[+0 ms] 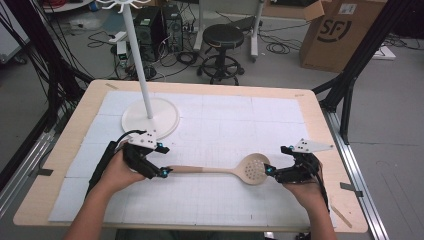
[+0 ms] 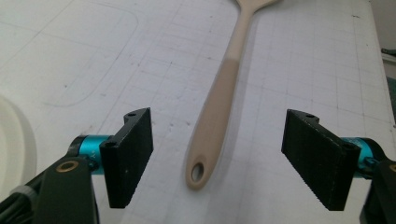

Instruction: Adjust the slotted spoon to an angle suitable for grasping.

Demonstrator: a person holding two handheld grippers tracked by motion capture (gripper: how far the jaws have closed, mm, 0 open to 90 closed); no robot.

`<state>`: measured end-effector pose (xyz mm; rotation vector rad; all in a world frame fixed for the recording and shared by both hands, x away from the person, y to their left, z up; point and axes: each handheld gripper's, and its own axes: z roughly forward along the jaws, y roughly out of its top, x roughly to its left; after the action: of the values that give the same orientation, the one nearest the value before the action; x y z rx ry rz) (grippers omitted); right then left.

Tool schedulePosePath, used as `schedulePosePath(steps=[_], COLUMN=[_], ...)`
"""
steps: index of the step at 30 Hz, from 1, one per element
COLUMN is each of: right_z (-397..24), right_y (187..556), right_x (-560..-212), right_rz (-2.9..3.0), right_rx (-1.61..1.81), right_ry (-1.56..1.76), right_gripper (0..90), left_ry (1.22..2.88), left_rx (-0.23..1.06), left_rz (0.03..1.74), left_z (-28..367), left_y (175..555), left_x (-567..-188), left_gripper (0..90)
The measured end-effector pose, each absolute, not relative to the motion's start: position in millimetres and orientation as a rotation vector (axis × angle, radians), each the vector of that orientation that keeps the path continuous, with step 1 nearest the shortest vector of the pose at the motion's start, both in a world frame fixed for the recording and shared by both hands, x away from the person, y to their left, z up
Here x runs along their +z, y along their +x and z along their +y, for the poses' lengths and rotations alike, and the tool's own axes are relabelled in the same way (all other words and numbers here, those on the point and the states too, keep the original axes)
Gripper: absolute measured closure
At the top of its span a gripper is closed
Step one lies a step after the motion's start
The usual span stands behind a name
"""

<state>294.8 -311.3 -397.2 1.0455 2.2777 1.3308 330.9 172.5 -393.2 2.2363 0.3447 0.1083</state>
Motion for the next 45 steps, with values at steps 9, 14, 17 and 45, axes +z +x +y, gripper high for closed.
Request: schedulePosePath(steps=[9,14,17,45], right_z=[-307.9,-305.2,-305.2,-298.9], right_y=[294.8,295.0,295.1,300.0], right_x=[-395.6,-393.3,-393.3,-391.5], right_rz=[2.28,2.278,2.282,2.302], right_rx=[1.327,1.336,1.336,1.327], right_ry=[1.035,1.02,1.018,1.014], right_gripper=[3.0,3.0,3.0,3.0], left_ry=[2.205,2.172,2.148,1.994], left_rx=[0.129,0.137,0.148,0.189], left_rz=[0.385,0.415,0.428,0.477], left_z=[191.7,203.5,211.2,235.5], left_y=[328.7,330.2,331.1,328.7], left_x=[-401.4,-401.3,-399.3,-394.3], left_gripper=[20.7,19.4,19.2,1.6])
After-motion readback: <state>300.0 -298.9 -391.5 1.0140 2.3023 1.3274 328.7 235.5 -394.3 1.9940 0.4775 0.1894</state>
